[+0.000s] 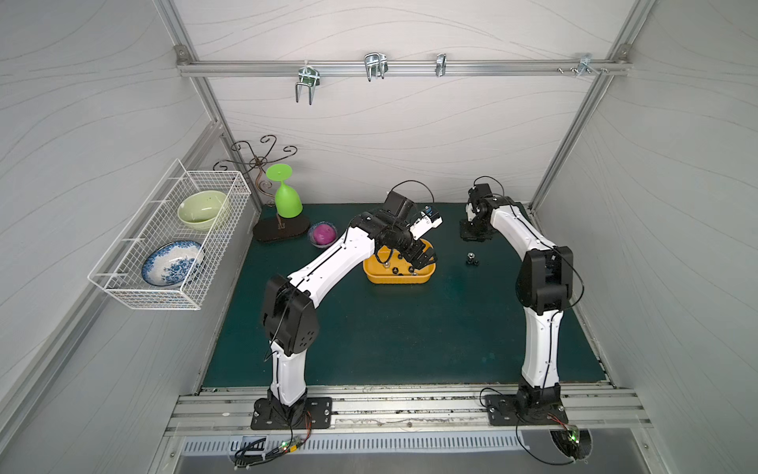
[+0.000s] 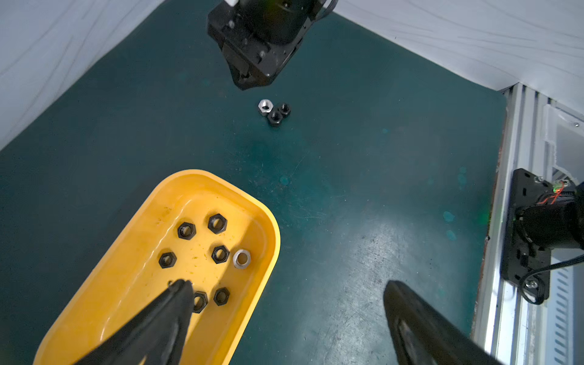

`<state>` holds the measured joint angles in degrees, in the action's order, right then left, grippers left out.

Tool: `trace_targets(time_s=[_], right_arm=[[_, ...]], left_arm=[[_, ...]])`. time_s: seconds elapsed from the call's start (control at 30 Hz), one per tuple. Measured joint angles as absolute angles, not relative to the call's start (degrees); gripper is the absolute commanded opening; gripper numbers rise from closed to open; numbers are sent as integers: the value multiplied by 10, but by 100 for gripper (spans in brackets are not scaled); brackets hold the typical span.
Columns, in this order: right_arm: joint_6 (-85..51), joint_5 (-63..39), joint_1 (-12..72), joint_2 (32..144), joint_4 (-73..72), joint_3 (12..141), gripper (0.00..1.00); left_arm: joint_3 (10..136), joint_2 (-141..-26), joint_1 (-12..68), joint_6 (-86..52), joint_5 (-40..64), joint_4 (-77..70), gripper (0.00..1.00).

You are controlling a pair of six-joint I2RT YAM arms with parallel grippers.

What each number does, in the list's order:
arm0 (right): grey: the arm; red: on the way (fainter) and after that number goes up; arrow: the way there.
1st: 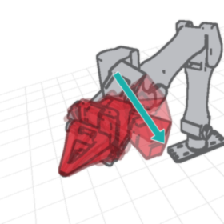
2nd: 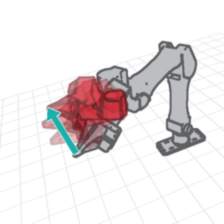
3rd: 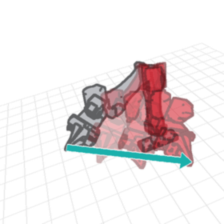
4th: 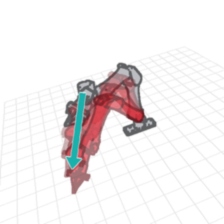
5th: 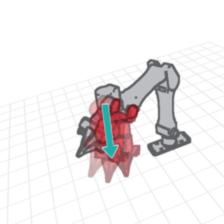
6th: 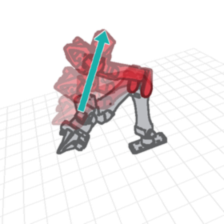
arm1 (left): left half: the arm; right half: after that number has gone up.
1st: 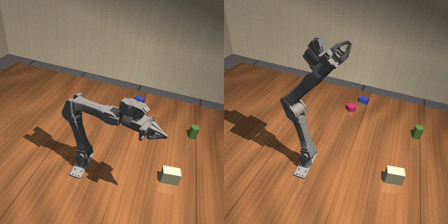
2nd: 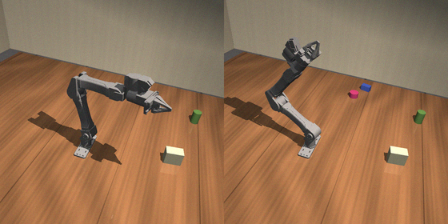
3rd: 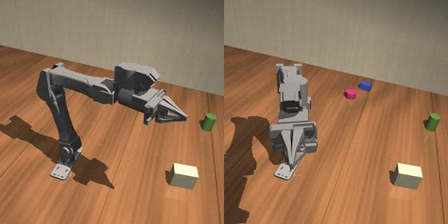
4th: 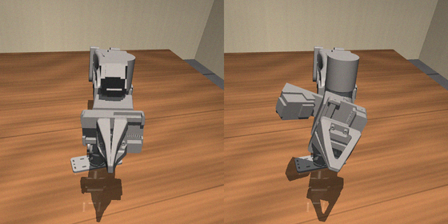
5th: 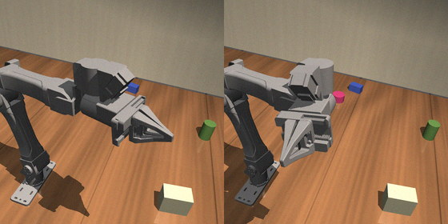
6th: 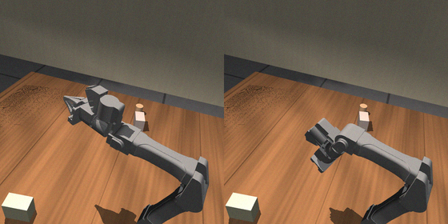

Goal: Put the nuts on the desktop into the storage box
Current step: Pick up the nut from the center of the board, then place the nut in the storage box.

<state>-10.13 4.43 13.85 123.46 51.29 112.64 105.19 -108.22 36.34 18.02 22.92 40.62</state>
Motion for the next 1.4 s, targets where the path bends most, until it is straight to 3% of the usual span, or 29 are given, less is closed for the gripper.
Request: trace_targets(time_s=[0.7,1.4], right_arm=[[-112,69,284,1126,562,1155,25],[-132,53,382,1125,547,1194,24]], left_arm=[[1045,-983,351,228,243,439,98],[849,-839,209,241,296,418,98]])
